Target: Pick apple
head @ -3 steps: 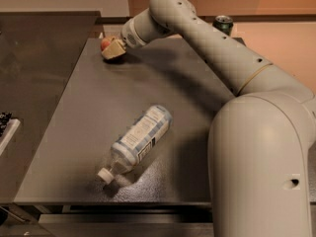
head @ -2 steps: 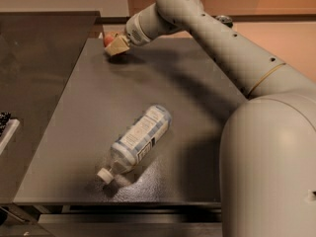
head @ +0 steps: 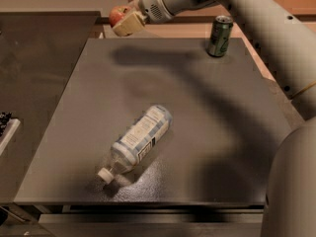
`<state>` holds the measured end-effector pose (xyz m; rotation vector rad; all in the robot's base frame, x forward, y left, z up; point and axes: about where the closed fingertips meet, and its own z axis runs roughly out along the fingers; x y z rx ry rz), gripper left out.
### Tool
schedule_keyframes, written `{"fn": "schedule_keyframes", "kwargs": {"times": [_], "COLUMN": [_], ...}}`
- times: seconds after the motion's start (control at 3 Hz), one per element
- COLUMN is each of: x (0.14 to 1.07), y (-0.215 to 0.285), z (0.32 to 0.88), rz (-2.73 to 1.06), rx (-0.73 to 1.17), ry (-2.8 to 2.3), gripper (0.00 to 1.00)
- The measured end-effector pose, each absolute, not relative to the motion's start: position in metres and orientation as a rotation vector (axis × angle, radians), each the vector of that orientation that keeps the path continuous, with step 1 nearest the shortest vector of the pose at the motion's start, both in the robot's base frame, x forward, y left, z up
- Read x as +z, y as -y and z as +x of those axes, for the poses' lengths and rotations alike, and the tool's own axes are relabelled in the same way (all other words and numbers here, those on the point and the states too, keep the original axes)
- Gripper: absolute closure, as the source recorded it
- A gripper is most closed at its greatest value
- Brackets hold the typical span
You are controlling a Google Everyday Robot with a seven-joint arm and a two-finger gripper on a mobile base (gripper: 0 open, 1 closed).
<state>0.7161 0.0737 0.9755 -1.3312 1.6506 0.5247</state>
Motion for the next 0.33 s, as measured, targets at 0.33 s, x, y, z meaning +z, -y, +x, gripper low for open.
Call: {"fn": "schedule_keyframes", "kwargs": {"times": [0.33], "x": [0.9754], "y": [-0.0738], "z": [0.7161], "rz": [-1.331], "rx": [0.525], "ry": [-1.651], "gripper": [1.00]}}
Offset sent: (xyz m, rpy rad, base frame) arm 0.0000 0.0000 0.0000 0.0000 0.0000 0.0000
